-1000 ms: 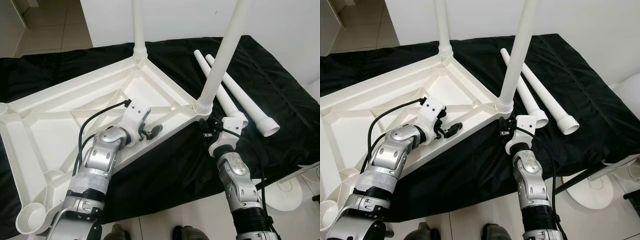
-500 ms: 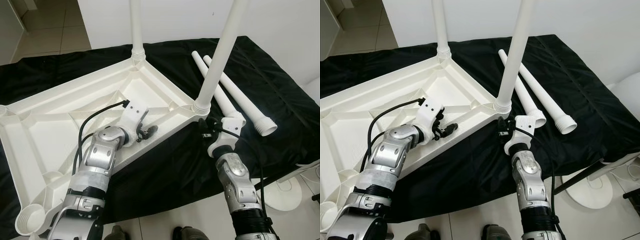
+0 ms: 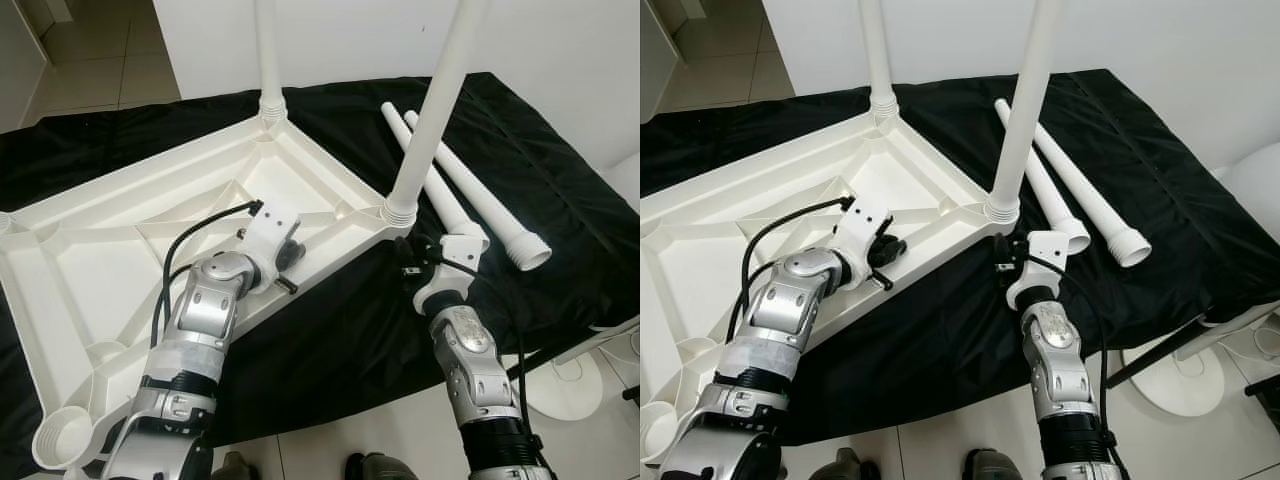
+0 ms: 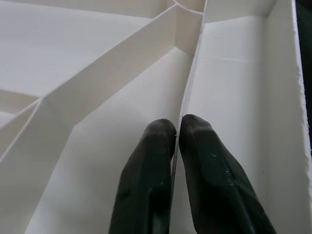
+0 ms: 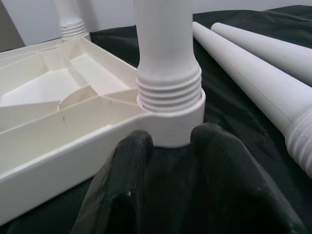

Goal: Building children table

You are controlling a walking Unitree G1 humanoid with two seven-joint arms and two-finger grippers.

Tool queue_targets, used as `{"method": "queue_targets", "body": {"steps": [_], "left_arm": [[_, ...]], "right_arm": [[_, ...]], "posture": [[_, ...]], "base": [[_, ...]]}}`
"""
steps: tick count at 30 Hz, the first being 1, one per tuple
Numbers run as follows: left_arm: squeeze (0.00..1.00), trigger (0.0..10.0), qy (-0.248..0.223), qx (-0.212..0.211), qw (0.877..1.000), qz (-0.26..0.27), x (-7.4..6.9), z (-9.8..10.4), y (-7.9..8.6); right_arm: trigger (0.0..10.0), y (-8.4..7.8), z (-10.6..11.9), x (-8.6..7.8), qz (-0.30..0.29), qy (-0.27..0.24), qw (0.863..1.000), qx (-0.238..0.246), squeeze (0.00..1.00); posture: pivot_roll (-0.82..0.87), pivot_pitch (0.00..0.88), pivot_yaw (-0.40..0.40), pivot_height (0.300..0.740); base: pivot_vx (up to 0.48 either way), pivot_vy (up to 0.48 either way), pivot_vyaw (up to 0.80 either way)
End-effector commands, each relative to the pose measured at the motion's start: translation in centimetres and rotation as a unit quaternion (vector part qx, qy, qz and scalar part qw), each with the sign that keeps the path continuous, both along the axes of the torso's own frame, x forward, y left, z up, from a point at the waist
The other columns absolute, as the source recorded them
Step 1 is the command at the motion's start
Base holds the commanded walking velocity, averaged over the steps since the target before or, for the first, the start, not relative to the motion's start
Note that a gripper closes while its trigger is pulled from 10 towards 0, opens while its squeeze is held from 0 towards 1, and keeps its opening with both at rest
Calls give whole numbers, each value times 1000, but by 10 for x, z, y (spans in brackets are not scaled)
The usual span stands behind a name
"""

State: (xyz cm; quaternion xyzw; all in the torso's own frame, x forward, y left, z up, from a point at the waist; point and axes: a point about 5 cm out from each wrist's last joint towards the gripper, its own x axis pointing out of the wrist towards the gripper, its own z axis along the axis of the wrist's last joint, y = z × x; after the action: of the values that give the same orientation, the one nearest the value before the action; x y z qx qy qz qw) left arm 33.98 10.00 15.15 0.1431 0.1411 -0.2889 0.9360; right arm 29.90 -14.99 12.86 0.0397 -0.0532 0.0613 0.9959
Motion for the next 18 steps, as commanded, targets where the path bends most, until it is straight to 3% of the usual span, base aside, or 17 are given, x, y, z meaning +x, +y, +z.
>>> {"method": "queue_targets", "body": {"steps": [1, 12, 13, 14, 15, 16, 18], "left_arm": [[0, 0, -52, 37, 984, 169, 9, 2, 24], [0, 0, -79, 32, 974, 210, 24, 15, 25], [0, 1922, -81, 33, 973, 214, 25, 16, 25], [0, 1922, -81, 33, 973, 214, 25, 16, 25], [0, 3059, -82, 34, 973, 213, 26, 16, 25], [0, 10000, -84, 36, 974, 208, 27, 17, 23], [0, 10000, -90, 22, 978, 186, 28, 19, 16]], "right_arm": [[10000, 3, -1, 1, 2, 1, 1000, 0, 0], [10000, 2, 0, 2, -6, -2, 1000, 2, 0], [10000, 1, 1, 2, -8, -3, 1000, 2, 0], [10000, 1, 1, 2, -8, -3, 1000, 2, 0], [10000, 1, 1, 2, -9, -3, 1000, 2, 0], [10000, 1, 1, 2, -10, -4, 1000, 2, 0], [10000, 1, 1, 2, -12, -5, 1000, 2, 0]], "posture": [[-85, 56, 36, 740], [-96, 59, 46, 740], [-98, 60, 48, 740], [-98, 60, 48, 740], [-99, 61, 49, 740], [-100, 63, 50, 740], [-101, 64, 51, 740]], "base": [[0, 0, 0], [0, 0, 0], [0, 0, 0], [0, 0, 0], [0, 0, 0], [0, 0, 0], [0, 0, 0]]}}
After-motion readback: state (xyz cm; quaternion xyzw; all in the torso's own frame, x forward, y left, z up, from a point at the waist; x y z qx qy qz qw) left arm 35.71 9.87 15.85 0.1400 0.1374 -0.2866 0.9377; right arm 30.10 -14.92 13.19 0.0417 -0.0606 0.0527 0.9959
